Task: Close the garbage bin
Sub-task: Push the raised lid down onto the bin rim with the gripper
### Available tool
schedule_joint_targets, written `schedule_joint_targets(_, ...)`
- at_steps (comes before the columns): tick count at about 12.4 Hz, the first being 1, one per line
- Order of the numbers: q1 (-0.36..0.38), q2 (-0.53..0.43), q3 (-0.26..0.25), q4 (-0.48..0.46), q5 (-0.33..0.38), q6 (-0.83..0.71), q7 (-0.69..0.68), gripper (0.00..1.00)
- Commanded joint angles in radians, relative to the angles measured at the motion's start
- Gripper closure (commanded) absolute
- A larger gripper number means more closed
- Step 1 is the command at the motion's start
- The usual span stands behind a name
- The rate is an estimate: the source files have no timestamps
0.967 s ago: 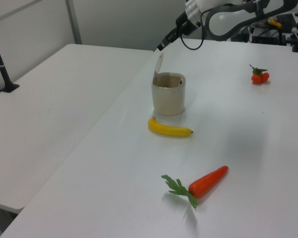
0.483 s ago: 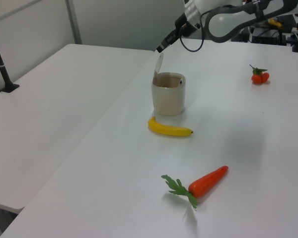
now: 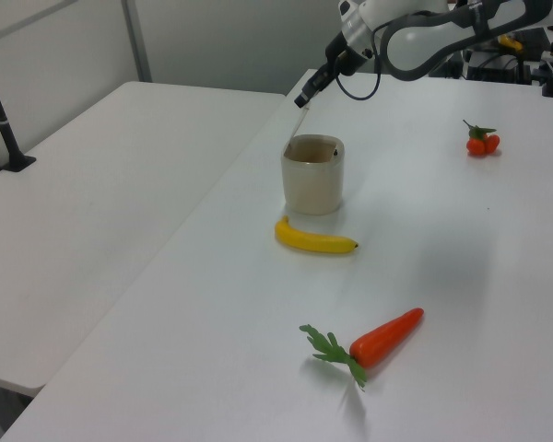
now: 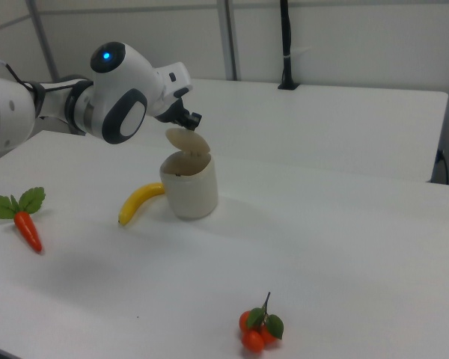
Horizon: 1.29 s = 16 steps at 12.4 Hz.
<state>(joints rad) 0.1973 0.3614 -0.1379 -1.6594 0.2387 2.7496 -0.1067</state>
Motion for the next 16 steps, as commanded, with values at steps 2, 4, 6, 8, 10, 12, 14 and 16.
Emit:
schedule_joint_targets(2,-0.004,-0.061,-0.005,-0.019,0.004,-0.188,-0.024,1.00)
schedule_joint_targets(4,-0.006,-0.061,-0.005,-0.019,-0.010,-0.218,-0.024,1.00)
schedule_joint_targets(6,-0.006,-0.059,-0.005,-0.036,-0.039,-0.251,-0.024,1.00)
schedule_joint_targets(8,-0.004,-0.059,-0.005,-0.059,-0.056,-0.252,-0.024,1.00)
schedule_joint_targets(10,-0.004,-0.059,-0.005,-0.072,-0.061,-0.252,-0.024,1.00)
schedule_joint_targets(12,-0.002,-0.056,-0.005,-0.086,-0.070,-0.252,-0.025,1.00)
schedule_joint_targets(14,0.002,-0.055,-0.005,-0.105,-0.087,-0.252,-0.024,1.00)
schedule_joint_targets(16,0.004,-0.050,-0.003,-0.117,-0.088,-0.252,-0.024,1.00)
